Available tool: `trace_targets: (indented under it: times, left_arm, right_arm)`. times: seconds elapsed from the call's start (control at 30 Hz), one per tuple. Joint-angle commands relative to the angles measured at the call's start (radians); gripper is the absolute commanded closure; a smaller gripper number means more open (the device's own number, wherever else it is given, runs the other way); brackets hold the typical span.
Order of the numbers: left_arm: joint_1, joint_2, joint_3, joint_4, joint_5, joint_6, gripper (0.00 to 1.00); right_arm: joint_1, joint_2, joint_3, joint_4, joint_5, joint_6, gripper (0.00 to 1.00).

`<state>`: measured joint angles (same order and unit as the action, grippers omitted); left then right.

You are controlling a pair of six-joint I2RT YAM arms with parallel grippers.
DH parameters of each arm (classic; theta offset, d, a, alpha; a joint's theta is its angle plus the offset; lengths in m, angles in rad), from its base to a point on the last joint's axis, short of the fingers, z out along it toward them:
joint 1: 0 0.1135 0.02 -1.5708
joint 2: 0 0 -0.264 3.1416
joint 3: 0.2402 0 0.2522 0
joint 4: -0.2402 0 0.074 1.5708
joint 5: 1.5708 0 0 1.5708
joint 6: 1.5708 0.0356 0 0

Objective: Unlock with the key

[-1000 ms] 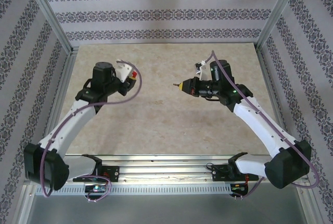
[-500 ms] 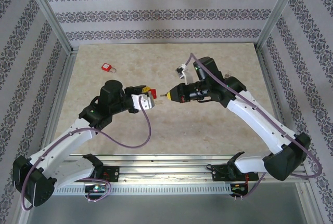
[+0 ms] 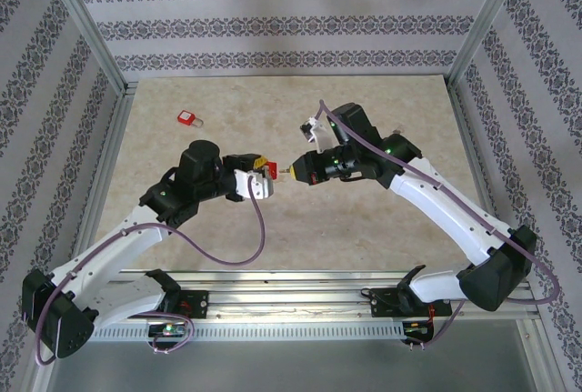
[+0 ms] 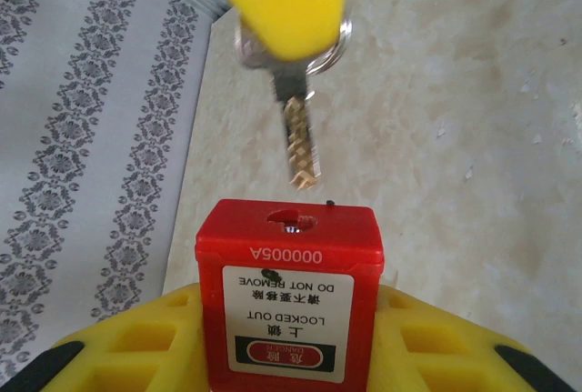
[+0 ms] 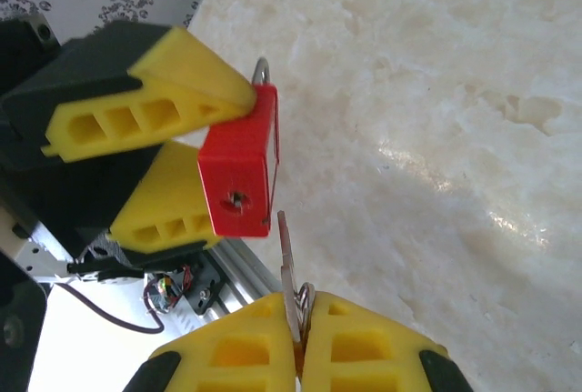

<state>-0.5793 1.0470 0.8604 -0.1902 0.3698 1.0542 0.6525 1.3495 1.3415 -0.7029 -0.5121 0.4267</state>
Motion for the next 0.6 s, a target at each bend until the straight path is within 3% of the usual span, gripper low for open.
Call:
trace_targets:
  times: [0.0,0.57]
  left_arm:
    - [-0.017,0.001,0.041,-0.02,0.028,-0.029,1.0]
    - [-0.025,0.014,0.03,-0.008,0.006,-0.082,1.0]
  right_arm:
    - [0.008,-0.002,-0.006,0.05,0.023,0.006,1.0]
    - [0.025,-0.009,-0.033,0.091,0.005,0.05,1.0]
